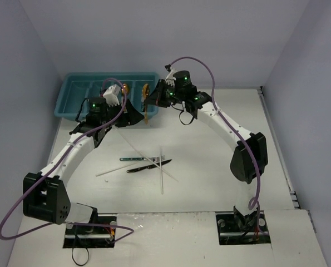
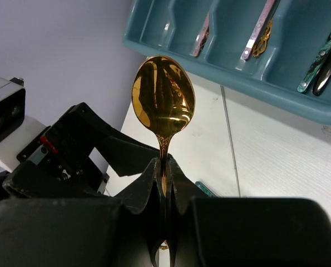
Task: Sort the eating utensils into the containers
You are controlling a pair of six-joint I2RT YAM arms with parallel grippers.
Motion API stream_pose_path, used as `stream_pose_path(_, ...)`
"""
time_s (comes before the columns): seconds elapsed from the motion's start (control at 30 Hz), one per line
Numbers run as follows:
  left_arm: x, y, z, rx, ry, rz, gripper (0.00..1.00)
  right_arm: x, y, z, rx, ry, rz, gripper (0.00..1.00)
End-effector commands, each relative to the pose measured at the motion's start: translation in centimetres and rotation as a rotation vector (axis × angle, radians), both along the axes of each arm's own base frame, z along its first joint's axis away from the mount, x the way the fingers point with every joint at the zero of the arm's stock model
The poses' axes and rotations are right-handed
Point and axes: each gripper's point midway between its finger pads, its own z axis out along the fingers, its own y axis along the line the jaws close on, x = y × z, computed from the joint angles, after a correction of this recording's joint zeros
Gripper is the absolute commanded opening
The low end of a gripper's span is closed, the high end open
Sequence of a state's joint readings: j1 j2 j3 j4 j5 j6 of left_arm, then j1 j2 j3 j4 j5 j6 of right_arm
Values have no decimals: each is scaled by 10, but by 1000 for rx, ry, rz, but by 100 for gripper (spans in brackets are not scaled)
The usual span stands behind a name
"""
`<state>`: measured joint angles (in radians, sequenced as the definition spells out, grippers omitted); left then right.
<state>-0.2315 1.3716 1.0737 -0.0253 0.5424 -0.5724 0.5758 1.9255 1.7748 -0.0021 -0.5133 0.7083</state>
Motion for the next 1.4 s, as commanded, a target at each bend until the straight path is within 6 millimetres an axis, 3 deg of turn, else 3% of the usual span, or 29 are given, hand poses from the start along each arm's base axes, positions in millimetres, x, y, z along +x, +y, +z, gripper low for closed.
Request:
stream_pose_path(0.0, 3, -15, 50, -38, -163, -63, 67, 2, 5, 30, 78, -72, 18, 0)
stream_pose_path(0.4, 8, -9, 60, -45, -180, -23, 67, -4, -3, -1, 29, -25, 2, 0)
stream_pose_path(0.63, 2, -22, 53, -32, -162, -80, 67, 1, 5, 14, 64, -36, 4, 0)
stream_pose_path(0.93, 4, -30, 33, 10, -81, -110, 61, -10, 27, 30, 112, -46, 64, 0)
stream_pose_path(1.03, 6, -30, 34, 12, -82, -109, 51, -13, 27, 29, 115, -43, 73, 0)
stream_pose_path(1.17, 8, -30, 36, 16, -86, -113, 14, -12, 24, 23, 102, -44, 72, 0)
stream_pose_path(1.23, 10, -29, 36, 22, -87, -108, 3, -10, 22, 20, 100, -42, 77, 6)
stream_pose_path(1.33, 11, -26, 38, 35, -86, -107, 0, -8, 19, 21, 101, -54, 89, 49)
stream_pose_path(1.37, 11, -24, 37, 40, -78, -102, 0, -5, 14, 23, 102, -62, 88, 59)
